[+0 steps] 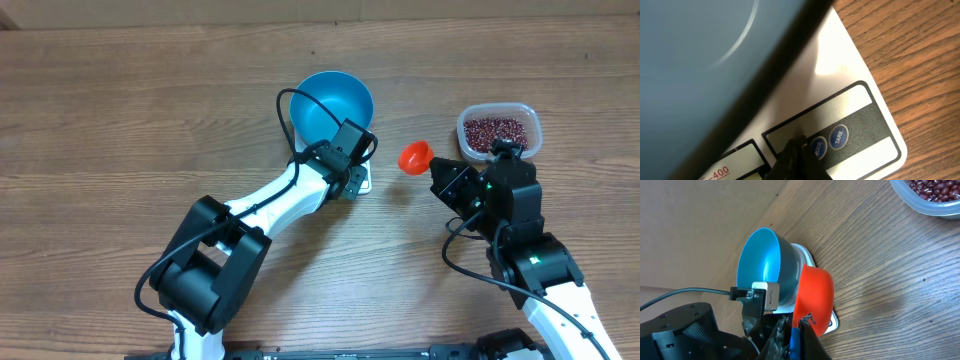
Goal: Scoop item into bowl and weigh 150g on scale
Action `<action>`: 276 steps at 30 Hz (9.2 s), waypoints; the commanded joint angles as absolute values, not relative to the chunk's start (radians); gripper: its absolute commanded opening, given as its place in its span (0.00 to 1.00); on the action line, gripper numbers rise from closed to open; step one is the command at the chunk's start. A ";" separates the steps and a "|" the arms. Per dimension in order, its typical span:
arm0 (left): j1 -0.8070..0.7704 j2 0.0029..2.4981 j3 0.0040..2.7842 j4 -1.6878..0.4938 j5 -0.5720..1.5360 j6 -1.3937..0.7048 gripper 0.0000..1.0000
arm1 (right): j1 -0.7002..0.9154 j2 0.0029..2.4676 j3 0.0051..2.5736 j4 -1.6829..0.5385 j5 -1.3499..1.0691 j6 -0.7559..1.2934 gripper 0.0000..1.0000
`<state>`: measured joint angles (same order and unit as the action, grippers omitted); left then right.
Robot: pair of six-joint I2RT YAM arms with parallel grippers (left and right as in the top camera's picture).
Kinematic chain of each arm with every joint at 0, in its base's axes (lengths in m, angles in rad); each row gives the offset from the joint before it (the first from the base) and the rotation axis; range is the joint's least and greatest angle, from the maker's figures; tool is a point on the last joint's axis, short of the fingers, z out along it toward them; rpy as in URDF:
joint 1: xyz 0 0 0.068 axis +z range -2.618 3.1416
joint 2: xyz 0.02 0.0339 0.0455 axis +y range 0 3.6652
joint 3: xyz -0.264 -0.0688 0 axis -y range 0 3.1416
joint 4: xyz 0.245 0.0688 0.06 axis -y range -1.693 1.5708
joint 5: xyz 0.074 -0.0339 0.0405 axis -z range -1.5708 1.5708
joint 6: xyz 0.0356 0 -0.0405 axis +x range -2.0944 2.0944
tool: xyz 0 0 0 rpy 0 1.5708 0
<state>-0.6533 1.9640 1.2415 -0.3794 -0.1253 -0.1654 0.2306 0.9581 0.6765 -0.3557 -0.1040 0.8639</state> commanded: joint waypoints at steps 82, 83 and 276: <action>-0.655 1.928 1.234 -0.461 -0.104 -0.191 0.04 | 0.236 0.943 0.695 -0.343 -0.098 0.867 0.04; -0.655 1.910 1.239 -0.476 -0.104 -0.190 0.04 | 0.236 0.943 0.695 -0.343 -0.098 0.867 0.04; -0.603 1.290 1.241 -0.812 -0.078 -0.179 1.00 | -0.127 1.745 1.274 -0.675 0.059 -0.140 0.04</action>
